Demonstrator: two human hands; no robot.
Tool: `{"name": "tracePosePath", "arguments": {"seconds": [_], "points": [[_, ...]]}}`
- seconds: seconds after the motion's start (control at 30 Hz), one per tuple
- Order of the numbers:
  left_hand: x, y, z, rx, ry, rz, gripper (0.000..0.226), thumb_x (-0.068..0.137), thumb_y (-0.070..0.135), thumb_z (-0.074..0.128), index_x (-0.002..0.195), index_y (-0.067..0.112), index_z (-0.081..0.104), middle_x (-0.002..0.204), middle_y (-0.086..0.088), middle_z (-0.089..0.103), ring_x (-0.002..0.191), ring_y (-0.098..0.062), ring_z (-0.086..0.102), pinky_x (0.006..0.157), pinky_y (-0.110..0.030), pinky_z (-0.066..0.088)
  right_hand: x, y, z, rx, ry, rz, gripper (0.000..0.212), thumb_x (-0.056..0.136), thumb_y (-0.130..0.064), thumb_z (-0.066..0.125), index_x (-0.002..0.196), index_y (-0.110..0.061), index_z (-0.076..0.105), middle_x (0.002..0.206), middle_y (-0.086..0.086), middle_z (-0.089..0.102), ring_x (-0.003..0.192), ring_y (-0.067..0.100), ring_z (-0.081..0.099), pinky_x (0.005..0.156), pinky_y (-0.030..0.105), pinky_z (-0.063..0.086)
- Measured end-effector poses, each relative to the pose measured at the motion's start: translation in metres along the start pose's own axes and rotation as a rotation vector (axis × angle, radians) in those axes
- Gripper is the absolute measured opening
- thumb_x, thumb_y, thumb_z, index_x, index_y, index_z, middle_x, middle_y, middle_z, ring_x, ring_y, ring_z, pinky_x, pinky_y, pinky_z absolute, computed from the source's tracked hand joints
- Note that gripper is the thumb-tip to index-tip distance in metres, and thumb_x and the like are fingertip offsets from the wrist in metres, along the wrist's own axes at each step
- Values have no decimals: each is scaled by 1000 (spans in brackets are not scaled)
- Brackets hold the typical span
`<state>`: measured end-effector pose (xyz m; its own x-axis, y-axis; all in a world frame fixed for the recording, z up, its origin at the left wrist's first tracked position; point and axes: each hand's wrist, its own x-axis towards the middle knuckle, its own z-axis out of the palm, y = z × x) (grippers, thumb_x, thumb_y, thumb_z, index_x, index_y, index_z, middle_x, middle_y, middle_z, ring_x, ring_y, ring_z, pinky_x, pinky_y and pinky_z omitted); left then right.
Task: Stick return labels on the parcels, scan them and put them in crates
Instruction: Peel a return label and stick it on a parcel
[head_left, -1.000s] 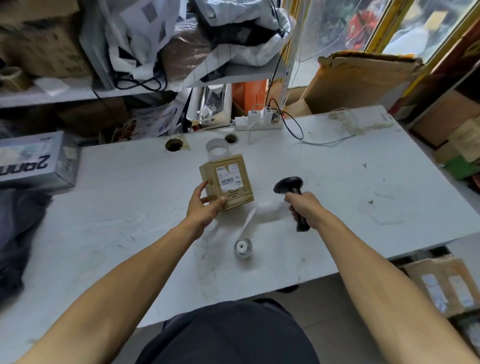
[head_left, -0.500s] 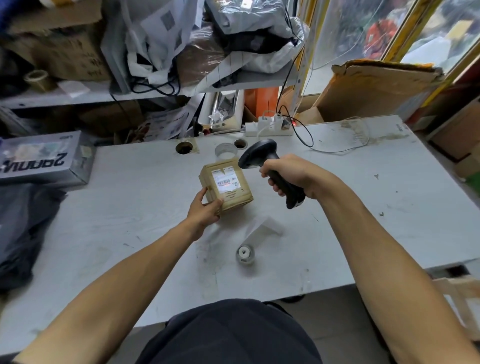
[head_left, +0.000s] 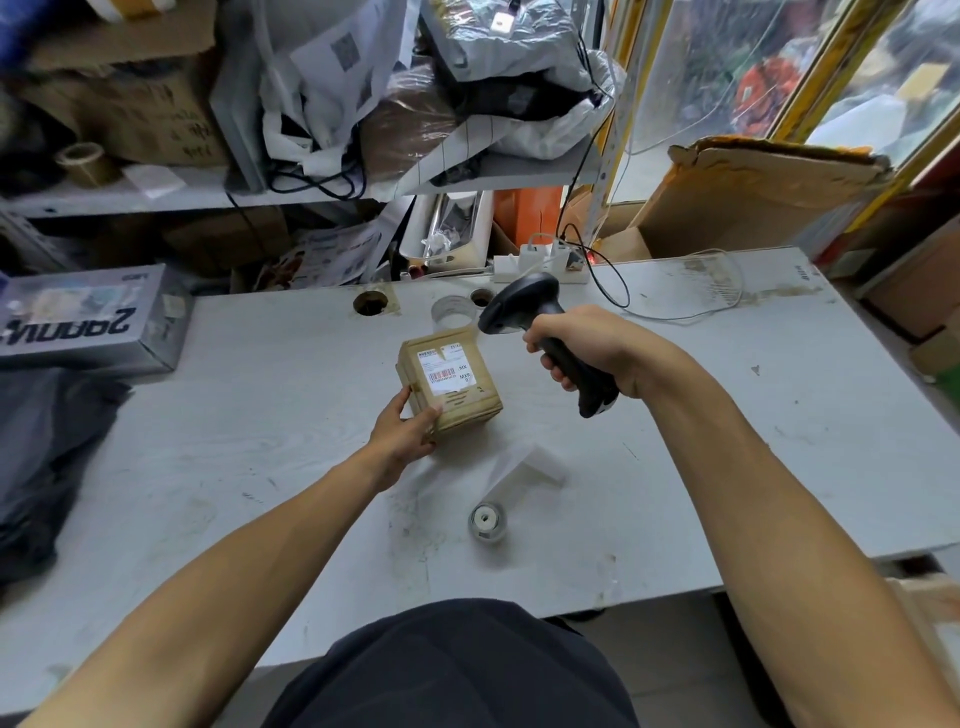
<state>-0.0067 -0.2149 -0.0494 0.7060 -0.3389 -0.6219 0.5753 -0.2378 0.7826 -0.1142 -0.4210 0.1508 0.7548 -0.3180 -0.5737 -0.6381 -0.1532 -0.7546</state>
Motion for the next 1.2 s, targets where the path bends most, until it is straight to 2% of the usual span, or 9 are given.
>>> {"name": "tracePosePath", "arguments": {"seconds": [0.2, 0.37, 0.47, 0.73, 0.97, 1.1, 1.2], "points": [[-1, -1, -1, -16, -18, 9, 74, 99, 22, 65, 160, 28, 24, 147, -10, 54, 121, -33, 62, 98, -45, 53, -8, -7, -3, 7, -2, -15, 20, 94, -24, 60, 95, -5, 65, 73, 7, 58, 59, 15, 53, 52, 22, 47], [0, -2, -2, -24, -32, 11, 72, 100, 22, 63, 160, 28, 24, 151, -9, 50, 120, -32, 60, 104, -49, 50, -13, -10, -4, -4, -5, -19, 20, 94, -24, 60, 96, -4, 65, 72, 7, 58, 58, 14, 53, 52, 21, 47], [1, -3, -3, -26, -33, 6, 71, 100, 23, 62, 160, 29, 24, 152, -8, 49, 126, -34, 57, 105, -49, 50, -14, -11, -5, -1, -1, -20, 20, 94, -23, 60, 95, -4, 65, 72, 7, 58, 57, 14, 52, 50, 21, 46], [1, -5, -3, -22, -20, 12, 71, 100, 24, 64, 160, 30, 26, 150, -7, 51, 122, -31, 61, 96, -43, 54, -11, -11, -9, -14, 5, -33, 20, 94, -24, 60, 93, -5, 65, 72, 7, 59, 57, 14, 53, 52, 22, 47], [1, -5, -4, -32, 5, 5, 69, 100, 28, 64, 159, 29, 28, 147, -7, 53, 120, -32, 62, 95, -43, 56, -4, -6, -10, -30, 3, -22, 21, 93, -25, 61, 97, -5, 66, 74, 7, 60, 60, 14, 55, 54, 22, 48], [3, -8, -4, 197, 133, 29, 59, 101, 43, 57, 154, 21, 42, 143, -10, 56, 120, -30, 59, 90, -41, 57, 13, 23, -2, -55, 73, -6, 21, 93, -25, 63, 97, -5, 65, 75, 7, 62, 62, 17, 56, 58, 26, 48], [-3, -15, -4, 348, 225, 34, 58, 100, 53, 52, 145, 15, 49, 136, -5, 56, 109, -26, 58, 76, -36, 57, 38, 76, 9, -128, 213, 51, 27, 91, -33, 63, 95, -6, 64, 79, 8, 65, 67, 21, 61, 64, 31, 46]]}}
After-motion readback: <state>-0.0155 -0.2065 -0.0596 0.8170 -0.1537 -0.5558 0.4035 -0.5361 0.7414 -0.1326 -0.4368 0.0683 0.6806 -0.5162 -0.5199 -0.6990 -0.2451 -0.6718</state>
